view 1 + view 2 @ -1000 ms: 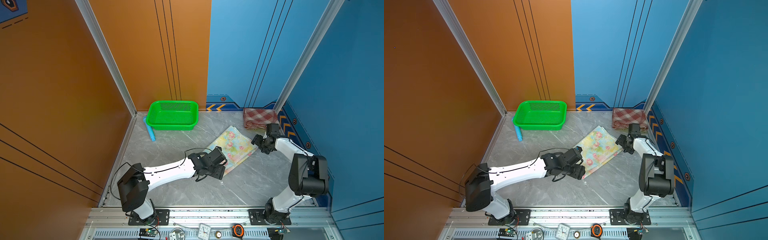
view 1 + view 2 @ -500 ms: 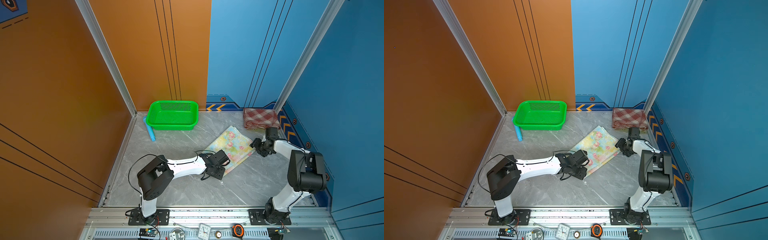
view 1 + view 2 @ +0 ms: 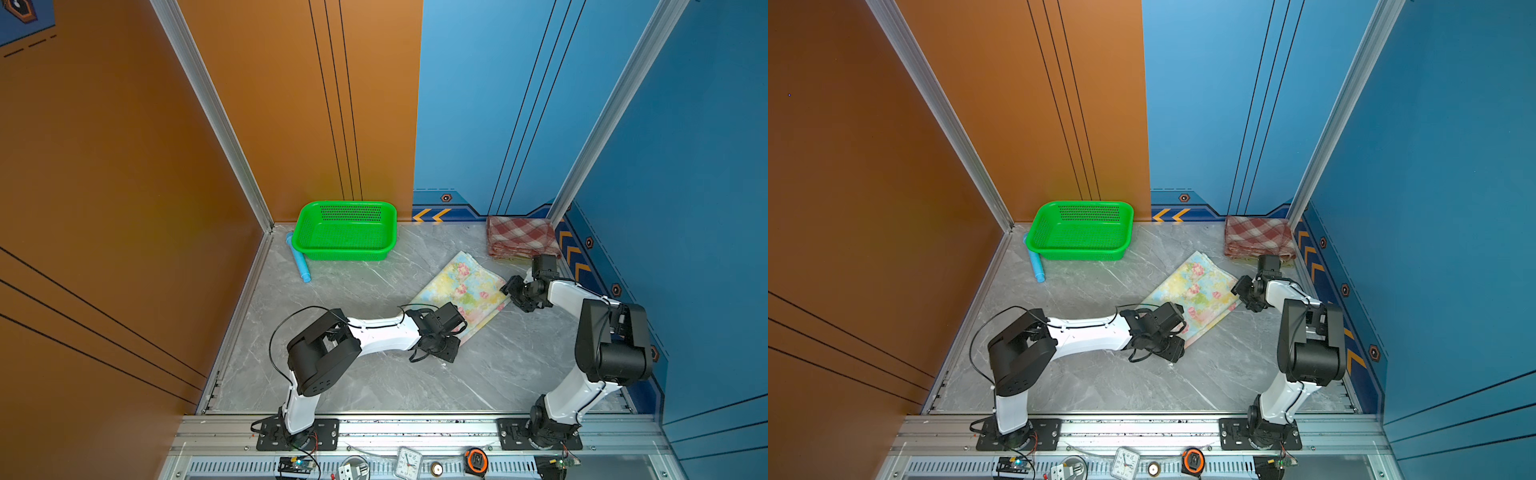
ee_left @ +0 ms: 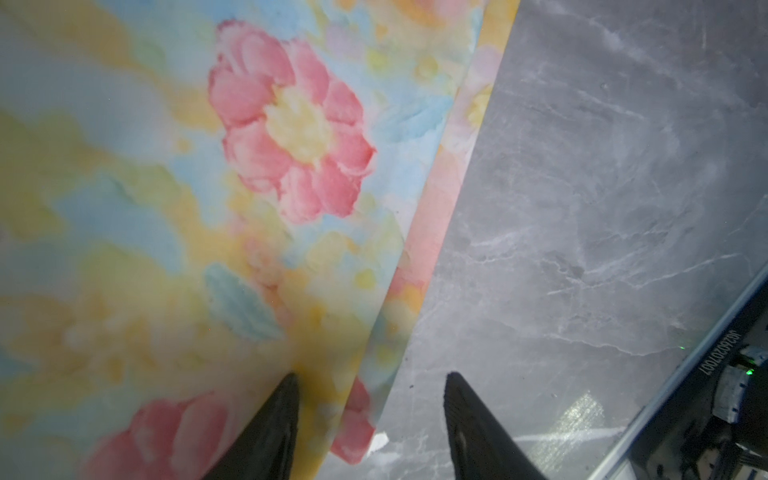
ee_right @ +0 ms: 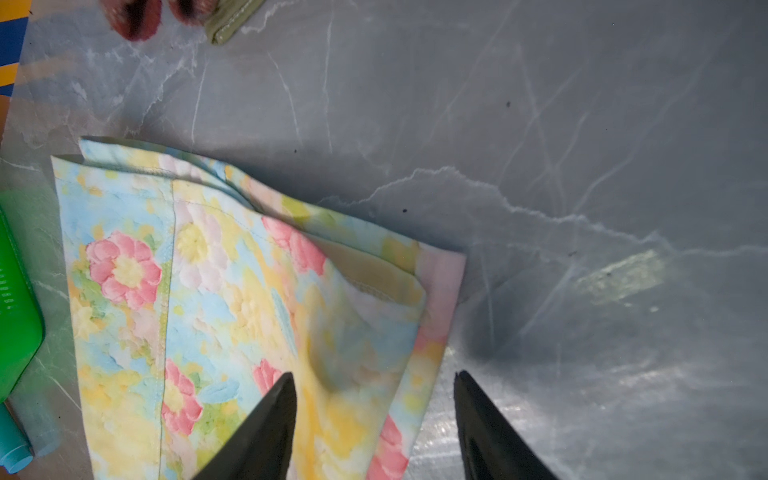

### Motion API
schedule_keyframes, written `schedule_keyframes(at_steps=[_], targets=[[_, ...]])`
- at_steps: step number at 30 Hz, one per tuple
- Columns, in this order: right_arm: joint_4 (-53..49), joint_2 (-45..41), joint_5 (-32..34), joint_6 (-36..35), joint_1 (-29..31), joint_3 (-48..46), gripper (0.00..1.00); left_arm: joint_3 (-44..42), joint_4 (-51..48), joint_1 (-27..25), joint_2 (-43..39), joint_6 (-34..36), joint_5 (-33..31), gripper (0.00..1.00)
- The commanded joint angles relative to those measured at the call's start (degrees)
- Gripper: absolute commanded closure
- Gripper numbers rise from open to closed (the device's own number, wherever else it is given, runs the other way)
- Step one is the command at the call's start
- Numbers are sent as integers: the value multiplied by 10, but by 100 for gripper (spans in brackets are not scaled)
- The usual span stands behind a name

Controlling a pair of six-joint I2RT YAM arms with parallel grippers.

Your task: Fold and stack the skirts

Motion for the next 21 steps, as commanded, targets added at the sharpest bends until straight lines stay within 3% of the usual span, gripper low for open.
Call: schedule_keyframes(at_steps=[1,10,16,19,21], targets=[[16,15,-5,7,-5,-7,38,14,-5,6,-7,2,13,41],[44,32,-16,15,-6,-14,43,2,-40,60,-95,5,-13,32],[71,23,-19,28,-3,-32,84,-57,-54,110,-158,-71,-23,32],[74,12,-17,31,-1,-39,98,-96,-52,123,-187,-117,-30,31],[78,-1,-15,37,3,-48,100,-122,-44,129,-201,-146,-30,31]])
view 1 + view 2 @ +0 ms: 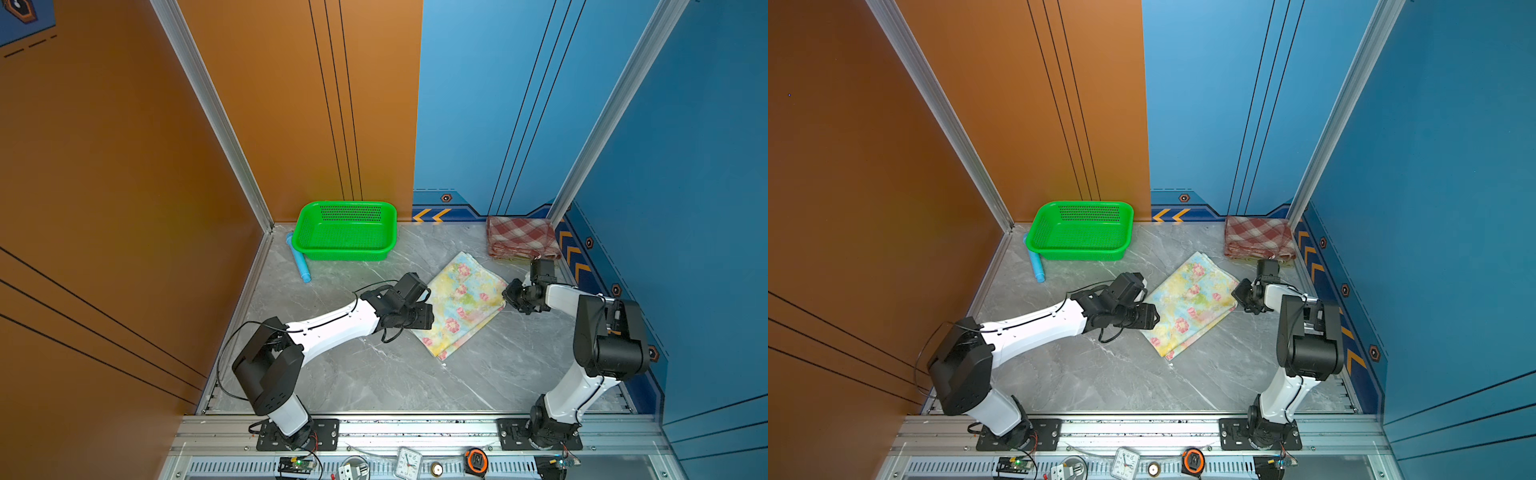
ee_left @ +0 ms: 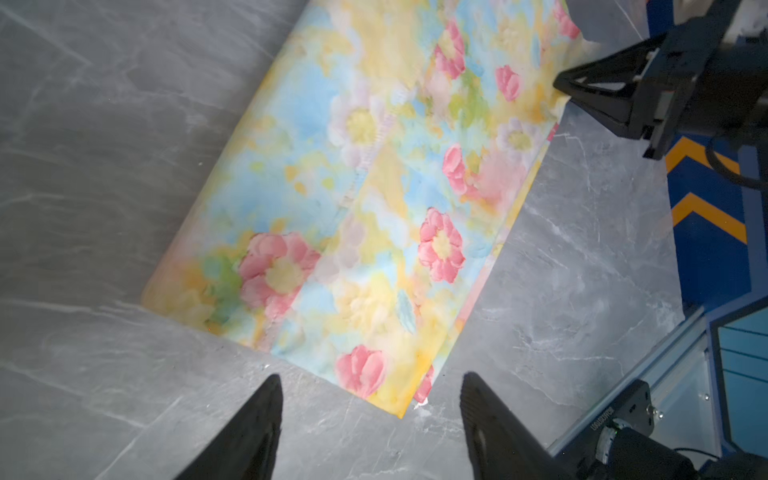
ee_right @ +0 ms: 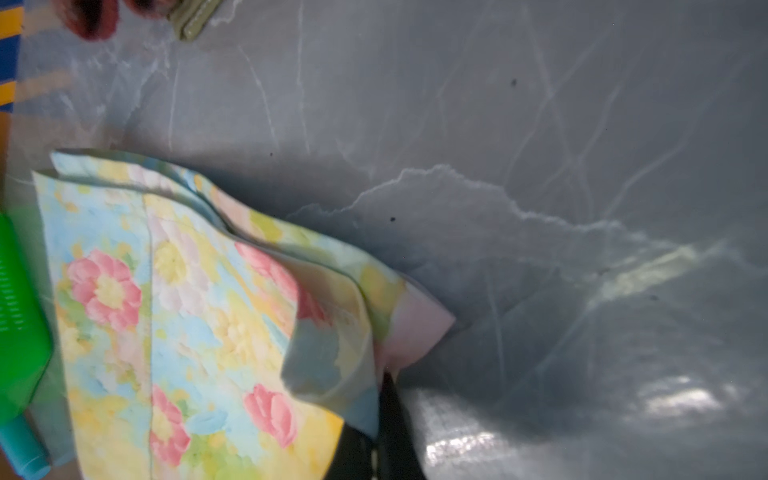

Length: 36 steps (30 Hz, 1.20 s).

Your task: Fold and stack the skirts

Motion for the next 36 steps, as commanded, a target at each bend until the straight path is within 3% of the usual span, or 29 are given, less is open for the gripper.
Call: schedule_keyframes(at_steps=[1,9,15,16,20,22,27,36], targets=[[10,-32,2,13,6,-21,100,-47,-13,7,-24,-70,-12,30],[29,-137,79,85,75,-132,100,-120,-7,36,-58,-115,-20,30],[27,-274,165,181,188,-240,100,-141,-21,63,-66,-102,-29,30],[9,-299,183,189,213,-247,95,-143,-26,69,-65,-96,-31,30],[-65,-371,221,165,270,-244,40,-151,-34,97,-61,-76,-36,30],[-104,-379,213,130,264,-227,27,-154,-36,107,-59,-70,-33,30],[-168,-343,190,27,227,-152,20,-147,-32,115,-42,-51,-22,30],[-160,-157,118,-82,162,-6,10,-124,-20,118,5,-34,-18,30]])
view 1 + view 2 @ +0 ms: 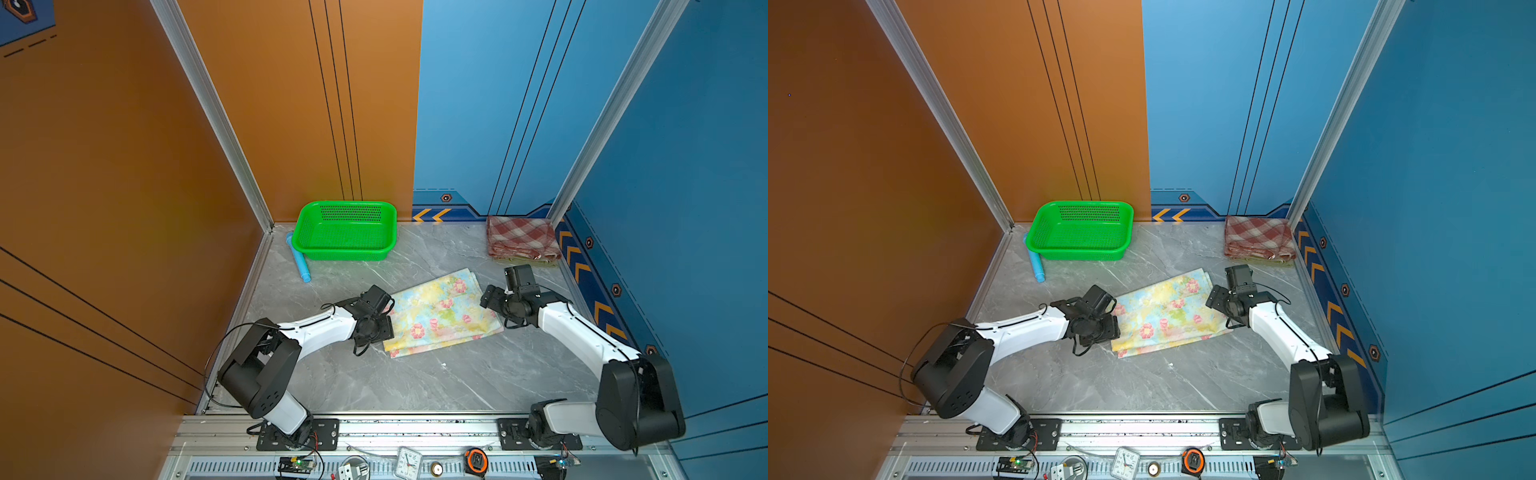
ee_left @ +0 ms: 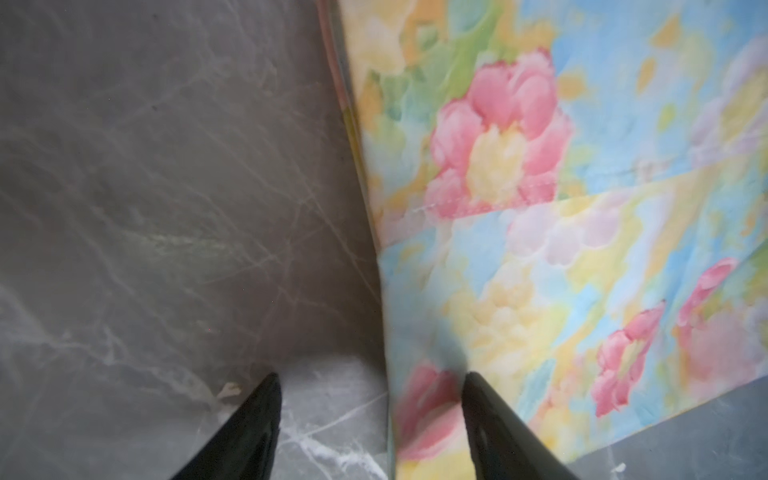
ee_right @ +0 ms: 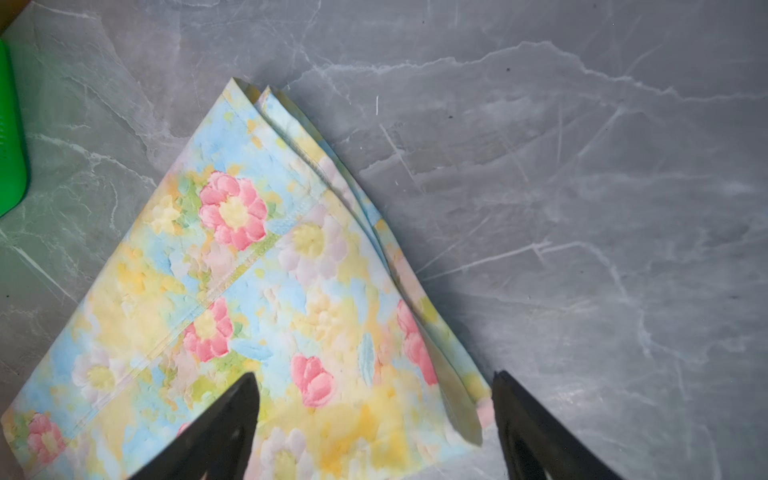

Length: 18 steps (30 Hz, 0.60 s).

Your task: Fold and stack the skirts

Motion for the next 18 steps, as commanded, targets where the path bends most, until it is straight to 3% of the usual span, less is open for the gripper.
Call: schedule_keyframes(at_steps=[1,6,18], targets=[[-9,58,-40,-59,-16,35,10,18,-4,4,21,18,0,30],[13,133,-56,-62,-12,62,12,42,0,4,58,26,9,29],[84,160,-96,-48,-2,21,21,59,21,-5,112,29,24,33]])
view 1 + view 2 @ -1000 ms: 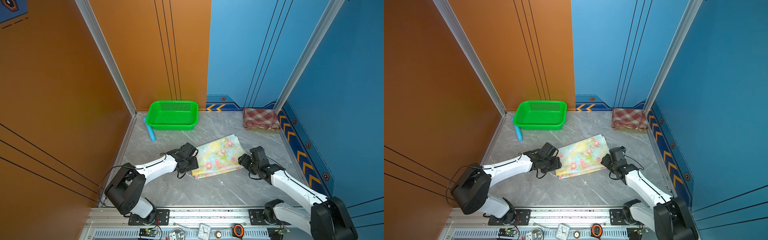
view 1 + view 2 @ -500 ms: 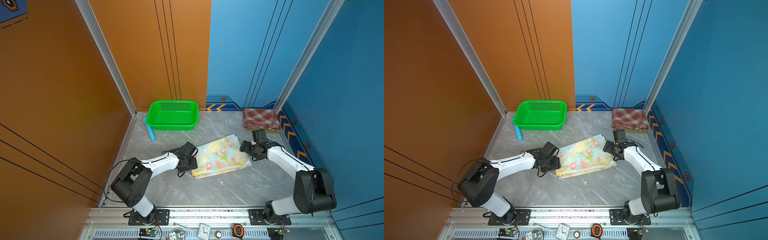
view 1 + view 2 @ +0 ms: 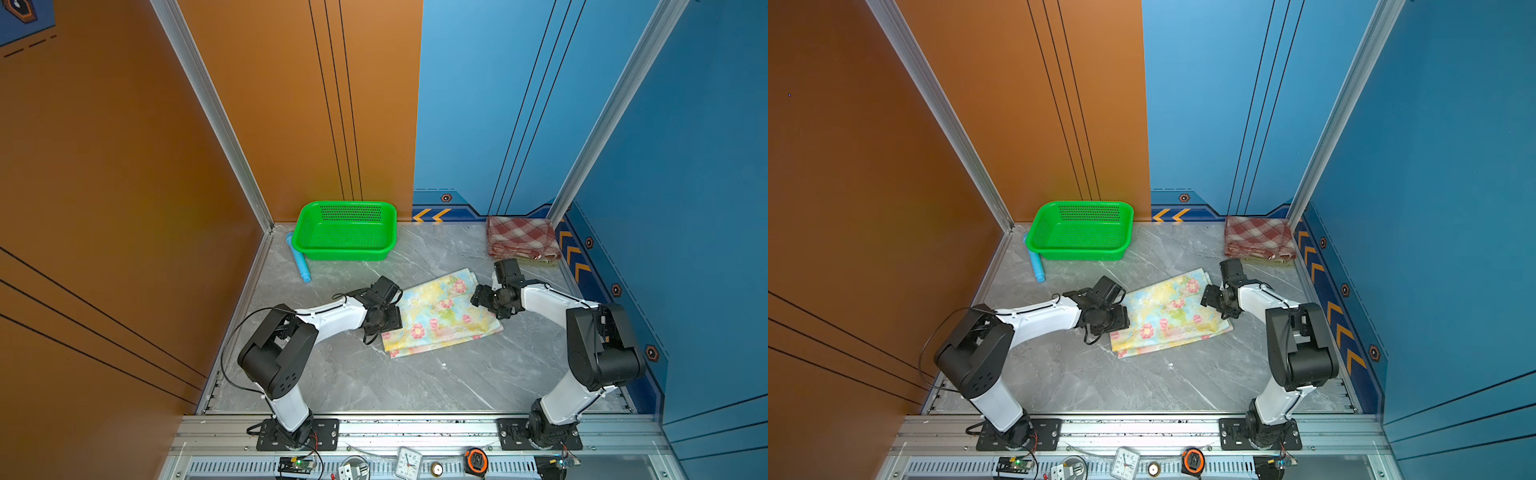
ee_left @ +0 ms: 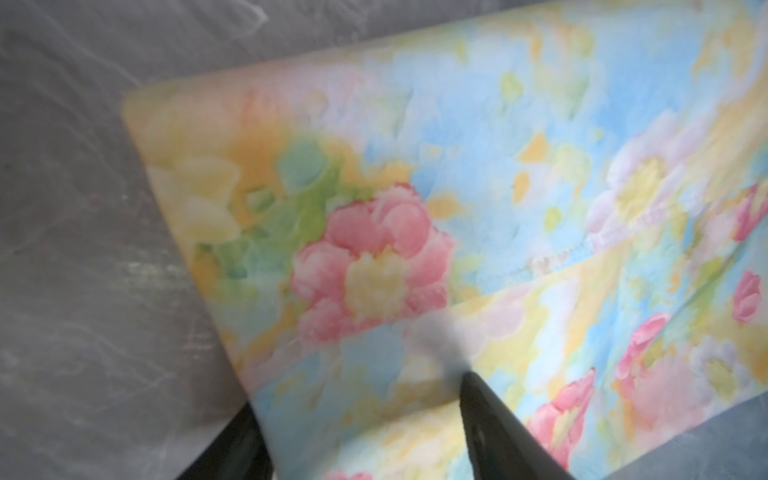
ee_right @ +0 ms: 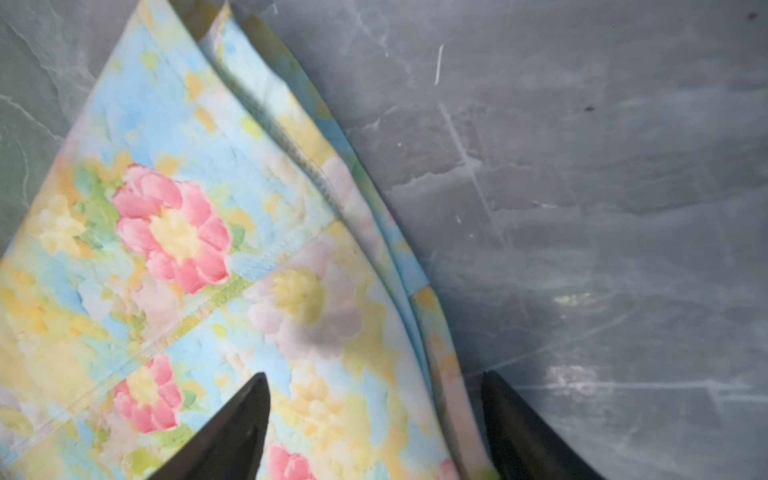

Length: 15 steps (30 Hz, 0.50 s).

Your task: Fold and stack the skirts

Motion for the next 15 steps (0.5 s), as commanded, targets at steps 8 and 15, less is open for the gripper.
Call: schedule_keyframes(at_steps=[8,15], targets=[[34,-3,-23,19,19,-26,23,-12,29,-16,70,11,23,64],[43,-29,-19,38,33,-49,23,-9,17,8,52,34,11,100]])
